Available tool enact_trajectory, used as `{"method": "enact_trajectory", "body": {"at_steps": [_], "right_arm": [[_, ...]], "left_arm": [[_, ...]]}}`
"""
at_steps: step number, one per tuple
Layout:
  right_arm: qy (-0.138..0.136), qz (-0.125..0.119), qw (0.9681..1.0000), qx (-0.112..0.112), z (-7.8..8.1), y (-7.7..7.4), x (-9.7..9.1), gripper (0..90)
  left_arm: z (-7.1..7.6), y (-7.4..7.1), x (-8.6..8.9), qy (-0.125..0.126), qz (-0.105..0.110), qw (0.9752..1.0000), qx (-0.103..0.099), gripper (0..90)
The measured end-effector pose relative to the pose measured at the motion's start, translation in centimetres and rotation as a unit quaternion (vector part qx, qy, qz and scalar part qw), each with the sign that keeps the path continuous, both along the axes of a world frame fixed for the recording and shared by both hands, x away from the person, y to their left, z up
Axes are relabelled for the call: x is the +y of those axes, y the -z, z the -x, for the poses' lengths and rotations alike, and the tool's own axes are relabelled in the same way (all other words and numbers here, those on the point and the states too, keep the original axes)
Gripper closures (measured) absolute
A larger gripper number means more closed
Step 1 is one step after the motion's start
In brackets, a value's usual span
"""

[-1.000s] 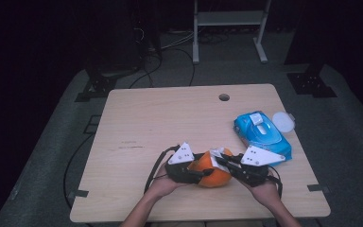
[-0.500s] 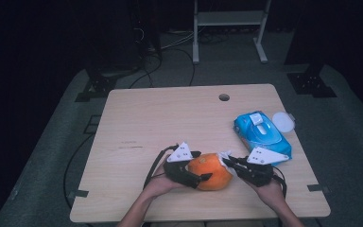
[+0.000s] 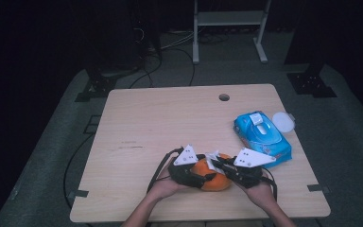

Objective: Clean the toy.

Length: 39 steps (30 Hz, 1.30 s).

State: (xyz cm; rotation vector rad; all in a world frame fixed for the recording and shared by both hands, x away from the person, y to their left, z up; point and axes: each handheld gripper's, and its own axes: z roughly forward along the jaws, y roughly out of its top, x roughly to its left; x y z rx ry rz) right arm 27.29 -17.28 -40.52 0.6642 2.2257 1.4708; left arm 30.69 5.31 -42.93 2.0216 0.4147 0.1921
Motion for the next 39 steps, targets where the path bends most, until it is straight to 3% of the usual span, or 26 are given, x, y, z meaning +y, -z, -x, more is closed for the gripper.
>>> {"method": "enact_trajectory", "body": {"at_steps": [7,11,19,24,27,34,37,39], "right_arm": [[0.044,-0.026,0.9981,0.034,-1.2,1.5,-3.7,84.5],[0.059,-0.019,0.9972,0.041,-1.3,2.0,-4.5,84.5],[0.046,-0.022,0.9980,0.038,-0.2,1.7,-4.5,84.4],[0.019,-0.037,0.9989,0.022,-0.2,0.7,-2.8,84.4],[0.020,-0.032,0.9992,0.016,-0.4,0.6,-2.4,84.5],[0.057,-0.034,0.9965,0.052,-1.2,2.3,-5.0,84.5],[0.054,-0.036,0.9962,0.058,-0.9,2.4,-5.4,84.5],[0.047,-0.041,0.9967,0.051,-0.7,1.8,-5.1,84.5]], "left_arm": [[-0.9,0.3,1.6,0.005,0.011,0.9997,0.022,27.6],[-1.2,0.3,2.2,-0.001,0.018,0.9994,0.030,27.6],[-1.4,0.4,2.2,-0.009,0.020,0.9992,0.032,27.6],[-1.1,0.5,1.3,-0.007,0.018,0.9996,0.021,27.4],[-1.3,0.4,1.8,-0.012,0.021,0.9993,0.027,27.6],[-2.0,0.5,2.8,-0.026,0.042,0.9976,0.048,27.4],[-1.7,0.4,2.2,-0.024,0.035,0.9984,0.037,27.4],[-1.5,0.3,1.7,-0.024,0.033,0.9986,0.032,27.4]]}}
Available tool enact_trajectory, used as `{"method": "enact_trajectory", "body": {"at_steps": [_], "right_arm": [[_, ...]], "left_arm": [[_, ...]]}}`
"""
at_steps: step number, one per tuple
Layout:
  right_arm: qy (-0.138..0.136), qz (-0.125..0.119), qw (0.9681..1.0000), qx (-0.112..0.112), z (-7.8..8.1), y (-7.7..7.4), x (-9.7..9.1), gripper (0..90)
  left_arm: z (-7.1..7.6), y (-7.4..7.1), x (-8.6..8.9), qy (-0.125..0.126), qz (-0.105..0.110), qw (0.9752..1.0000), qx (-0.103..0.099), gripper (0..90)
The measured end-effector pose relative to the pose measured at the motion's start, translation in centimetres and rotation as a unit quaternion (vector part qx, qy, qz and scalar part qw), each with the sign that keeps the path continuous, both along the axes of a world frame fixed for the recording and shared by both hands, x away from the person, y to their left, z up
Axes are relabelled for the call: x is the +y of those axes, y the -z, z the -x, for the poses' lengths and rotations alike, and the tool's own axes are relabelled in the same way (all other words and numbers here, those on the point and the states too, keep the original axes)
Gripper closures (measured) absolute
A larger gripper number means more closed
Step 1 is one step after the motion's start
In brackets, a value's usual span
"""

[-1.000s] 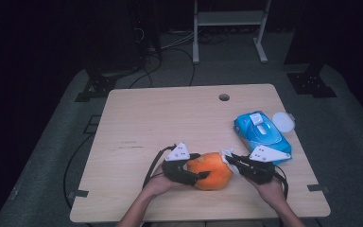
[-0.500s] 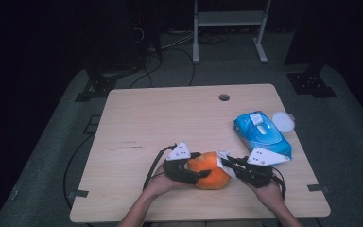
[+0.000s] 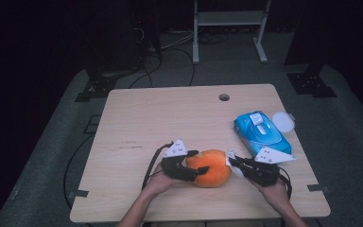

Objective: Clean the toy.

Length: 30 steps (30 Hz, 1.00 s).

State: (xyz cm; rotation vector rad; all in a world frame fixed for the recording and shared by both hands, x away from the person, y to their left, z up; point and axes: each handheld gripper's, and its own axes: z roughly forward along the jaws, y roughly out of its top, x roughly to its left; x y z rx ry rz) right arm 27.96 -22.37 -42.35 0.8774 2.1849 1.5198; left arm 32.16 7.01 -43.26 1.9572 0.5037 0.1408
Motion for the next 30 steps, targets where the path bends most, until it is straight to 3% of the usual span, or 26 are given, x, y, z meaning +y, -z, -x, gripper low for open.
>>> {"method": "enact_trajectory", "body": {"at_steps": [5,8,11,14,18,20,21,23,26,28,29,30], "right_arm": [[-0.031,-0.001,0.9992,-0.027,0.2,-1.4,2.6,84.5],[-0.041,0.015,0.9983,-0.039,0.1,-1.7,4.1,84.5],[-0.041,0.027,0.9981,-0.036,0.0,-1.5,3.9,84.5],[-0.035,0.032,0.9983,-0.033,0.3,-1.2,3.0,84.5],[-0.029,0.022,0.9991,-0.023,0.2,-0.8,1.2,84.5],[-0.024,0.021,0.9993,-0.020,0.2,-0.7,0.8,84.5],[-0.023,0.021,0.9993,-0.018,0.2,-0.7,0.6,84.5],[-0.018,0.017,0.9996,-0.016,0.2,-0.7,0.4,84.5],[-0.011,0.004,0.9998,-0.016,0.0,-0.9,0.3,84.5],[-0.011,-0.002,0.9998,-0.018,-0.2,-1.1,0.4,84.5],[-0.012,-0.003,0.9998,-0.018,-0.2,-1.2,0.6,84.5],[-0.015,-0.002,0.9997,-0.021,-0.1,-1.4,1.0,84.5]], "left_arm": [[1.0,-0.2,-1.6,0.006,-0.016,0.9996,-0.024,27.4],[1.3,-0.4,-1.9,0.020,-0.025,0.9988,-0.036,25.1],[1.0,-0.5,-1.0,0.039,-0.007,0.9988,-0.030,19.5],[0.4,-0.4,-0.3,0.048,-0.008,0.9987,-0.017,11.0],[-0.2,0.6,-0.4,0.071,-0.001,0.9974,0.012,9.6],[-0.2,1.2,-0.9,0.079,-0.004,0.9968,0.016,10.1],[-0.1,1.4,-1.1,0.079,-0.002,0.9968,0.011,12.0],[0.1,1.1,-1.0,0.071,0.002,0.9975,-0.003,24.9],[0.4,0.2,-0.7,0.066,0.010,0.9978,-0.002,35.4],[0.5,-0.5,-0.6,0.058,-0.008,0.9983,-0.004,38.0],[0.6,-0.7,-0.7,0.051,-0.028,0.9983,-0.009,39.1],[0.7,-0.8,-0.8,0.049,-0.030,0.9983,-0.011,39.6]]}}
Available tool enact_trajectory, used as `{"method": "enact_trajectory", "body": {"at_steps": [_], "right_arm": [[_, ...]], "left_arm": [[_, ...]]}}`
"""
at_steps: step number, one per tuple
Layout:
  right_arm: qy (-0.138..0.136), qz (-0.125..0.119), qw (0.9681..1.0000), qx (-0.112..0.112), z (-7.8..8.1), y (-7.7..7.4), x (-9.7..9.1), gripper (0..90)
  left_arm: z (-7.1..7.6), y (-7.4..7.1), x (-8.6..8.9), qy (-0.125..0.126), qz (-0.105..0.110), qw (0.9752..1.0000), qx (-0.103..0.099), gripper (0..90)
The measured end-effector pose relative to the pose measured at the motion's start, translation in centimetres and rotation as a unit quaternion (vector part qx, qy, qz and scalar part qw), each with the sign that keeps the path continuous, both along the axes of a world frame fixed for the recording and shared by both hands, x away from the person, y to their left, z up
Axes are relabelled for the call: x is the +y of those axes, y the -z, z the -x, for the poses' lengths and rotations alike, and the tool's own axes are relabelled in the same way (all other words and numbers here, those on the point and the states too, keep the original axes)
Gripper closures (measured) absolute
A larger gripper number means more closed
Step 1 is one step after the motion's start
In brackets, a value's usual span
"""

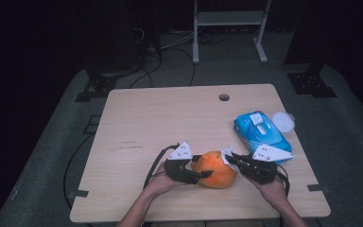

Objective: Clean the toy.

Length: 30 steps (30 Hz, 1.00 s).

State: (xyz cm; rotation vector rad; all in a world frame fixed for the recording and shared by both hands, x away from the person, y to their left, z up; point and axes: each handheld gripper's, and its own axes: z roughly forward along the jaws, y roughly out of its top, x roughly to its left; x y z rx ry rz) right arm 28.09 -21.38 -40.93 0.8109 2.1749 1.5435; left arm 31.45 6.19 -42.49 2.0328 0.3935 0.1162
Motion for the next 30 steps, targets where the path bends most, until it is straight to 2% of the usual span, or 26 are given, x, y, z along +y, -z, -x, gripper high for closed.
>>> {"method": "enact_trajectory", "body": {"at_steps": [4,6,9,11,15,19,23,25,28,30], "right_arm": [[-0.026,0.000,0.9994,-0.021,0.5,-1.0,2.0,84.5],[-0.041,0.011,0.9986,-0.032,0.8,-1.6,3.2,84.5],[-0.043,0.030,0.9976,-0.046,0.9,-1.9,4.3,84.5],[-0.034,0.034,0.9978,-0.047,0.6,-1.8,4.0,84.5],[-0.006,0.036,0.9989,-0.030,-0.1,-0.9,2.2,84.6],[0.010,0.033,0.9993,-0.018,-0.2,-0.3,1.0,84.5],[-0.002,0.030,0.9992,-0.028,0.3,-0.8,1.8,84.5],[-0.019,0.029,0.9987,-0.036,0.6,-1.2,2.8,84.5],[-0.027,0.033,0.9981,-0.045,0.6,-1.7,3.7,84.5],[-0.024,0.023,0.9985,-0.043,0.3,-1.9,3.6,84.5]], "left_arm": [[0.3,-0.2,-0.5,-0.001,-0.001,1.0000,-0.009,39.5],[0.4,-0.2,-0.6,-0.001,-0.001,0.9999,-0.012,39.6],[0.4,-0.3,-0.2,-0.006,0.006,0.9999,-0.010,40.0],[0.1,-0.2,0.4,-0.008,0.012,0.9999,-0.004,40.0],[-0.4,0.2,0.9,-0.011,0.023,0.9996,0.009,39.9],[-0.3,0.2,0.6,-0.012,0.021,0.9997,0.004,39.6],[0.0,0.1,0.1,-0.011,0.013,0.9998,-0.010,39.4],[0.1,0.1,0.1,-0.011,0.015,0.9998,-0.012,39.6],[0.0,-0.3,0.7,-0.012,0.025,0.9996,-0.009,40.3],[0.0,-0.8,1.2,-0.011,0.034,0.9993,-0.011,40.7]]}}
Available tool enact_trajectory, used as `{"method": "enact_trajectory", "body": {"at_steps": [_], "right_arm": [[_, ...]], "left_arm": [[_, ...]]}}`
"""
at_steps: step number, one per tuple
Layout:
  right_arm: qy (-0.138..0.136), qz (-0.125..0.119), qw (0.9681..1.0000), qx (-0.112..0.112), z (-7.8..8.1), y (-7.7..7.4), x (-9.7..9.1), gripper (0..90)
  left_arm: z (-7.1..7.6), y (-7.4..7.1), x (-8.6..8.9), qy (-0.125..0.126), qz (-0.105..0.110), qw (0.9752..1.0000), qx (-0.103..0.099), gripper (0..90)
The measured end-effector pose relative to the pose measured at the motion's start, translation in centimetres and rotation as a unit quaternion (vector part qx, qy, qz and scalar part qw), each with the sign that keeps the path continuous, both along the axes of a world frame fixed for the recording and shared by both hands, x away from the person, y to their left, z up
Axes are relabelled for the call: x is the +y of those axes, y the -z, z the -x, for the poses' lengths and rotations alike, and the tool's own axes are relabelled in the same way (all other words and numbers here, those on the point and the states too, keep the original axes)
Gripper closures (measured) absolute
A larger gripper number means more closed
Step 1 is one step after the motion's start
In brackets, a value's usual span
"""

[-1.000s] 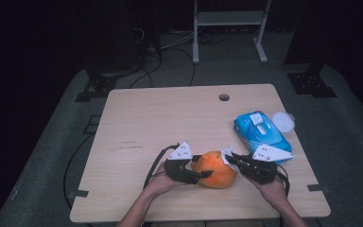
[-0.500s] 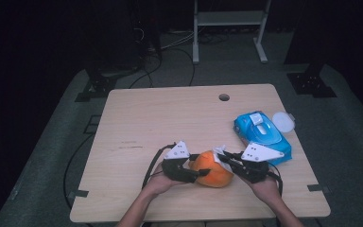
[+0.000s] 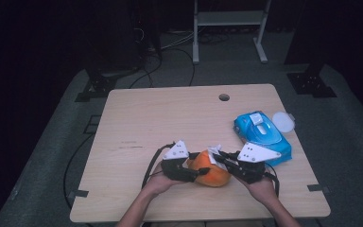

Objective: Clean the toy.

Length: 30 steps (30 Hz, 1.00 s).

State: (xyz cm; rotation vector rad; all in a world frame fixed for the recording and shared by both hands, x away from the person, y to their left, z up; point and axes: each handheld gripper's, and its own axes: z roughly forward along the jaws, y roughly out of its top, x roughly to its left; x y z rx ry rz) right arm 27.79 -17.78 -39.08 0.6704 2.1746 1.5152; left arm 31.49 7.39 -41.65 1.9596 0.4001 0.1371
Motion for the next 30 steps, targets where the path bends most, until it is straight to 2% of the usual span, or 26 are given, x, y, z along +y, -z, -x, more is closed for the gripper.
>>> {"method": "enact_trajectory", "body": {"at_steps": [2,4,6,9,11,13,17,19,20,22,23,24,25,26,27,28,30], "right_arm": [[-0.002,-0.009,1.0000,-0.001,0.0,-0.2,-0.1,84.5],[-0.002,-0.015,0.9999,-0.002,-0.1,-0.2,-0.1,84.5],[-0.001,-0.009,1.0000,0.003,-0.2,0.1,-0.1,84.5],[0.008,-0.005,0.9998,0.017,-0.5,1.2,-0.6,84.5],[0.013,-0.015,0.9994,0.028,-0.5,1.4,-0.9,84.6],[0.012,-0.011,0.9996,0.022,-0.3,1.0,-0.6,84.5],[-0.009,-0.011,0.9999,0.008,0.4,0.2,0.4,84.5],[-0.008,-0.001,1.0000,0.003,0.5,0.4,0.6,84.5],[-0.005,0.000,1.0000,0.007,0.4,0.6,0.4,84.6],[0.001,-0.004,0.9999,0.016,0.2,1.1,-0.1,84.6],[0.002,-0.005,0.9999,0.016,0.2,1.2,-0.3,84.6],[0.004,-0.004,0.9998,0.016,0.2,1.3,-0.4,84.6],[0.005,-0.004,0.9999,0.016,0.3,1.2,-0.5,84.6],[0.008,-0.001,0.9999,0.015,0.3,1.2,-0.6,84.6],[0.008,-0.001,0.9998,0.016,0.3,1.2,-0.7,84.6],[0.008,0.000,0.9999,0.014,0.3,1.2,-0.8,84.6],[0.009,0.002,0.9998,0.015,0.3,1.3,-1.0,84.6]], "left_arm": [[0.1,-0.6,0.4,0.001,0.008,1.0000,-0.003,40.8],[0.2,-0.8,0.4,0.001,0.000,1.0000,-0.004,40.8],[0.1,-0.5,0.4,0.000,-0.008,1.0000,-0.001,40.7],[-0.1,0.0,0.3,-0.003,-0.007,0.9999,0.008,40.4],[0.0,0.0,0.0,-0.004,-0.014,0.9999,-0.001,40.0],[0.1,0.0,-0.5,-0.005,-0.021,0.9997,-0.008,39.5],[0.3,0.0,-1.1,-0.010,-0.022,0.9996,-0.012,38.3],[0.3,0.0,-1.1,-0.008,-0.022,0.9997,-0.012,35.3],[0.3,0.0,-1.1,-0.007,-0.020,0.9997,-0.011,30.6],[0.1,0.0,-0.8,-0.002,-0.003,1.0000,0.001,20.6],[-0.1,0.0,-0.7,0.000,0.003,1.0000,0.006,18.7],[-0.2,0.1,-0.6,-0.002,0.005,1.0000,0.008,16.9],[-0.5,0.2,-0.6,-0.006,-0.003,1.0000,0.007,13.6],[-0.6,0.4,-0.6,-0.009,-0.003,0.9999,0.014,10.7],[-0.8,0.7,-0.5,-0.007,0.005,0.9995,0.030,10.4],[-0.9,0.8,-0.5,-0.002,0.008,0.9993,0.035,11.5],[-0.7,1.0,-0.7,0.006,0.007,0.9997,0.024,16.1]]}}
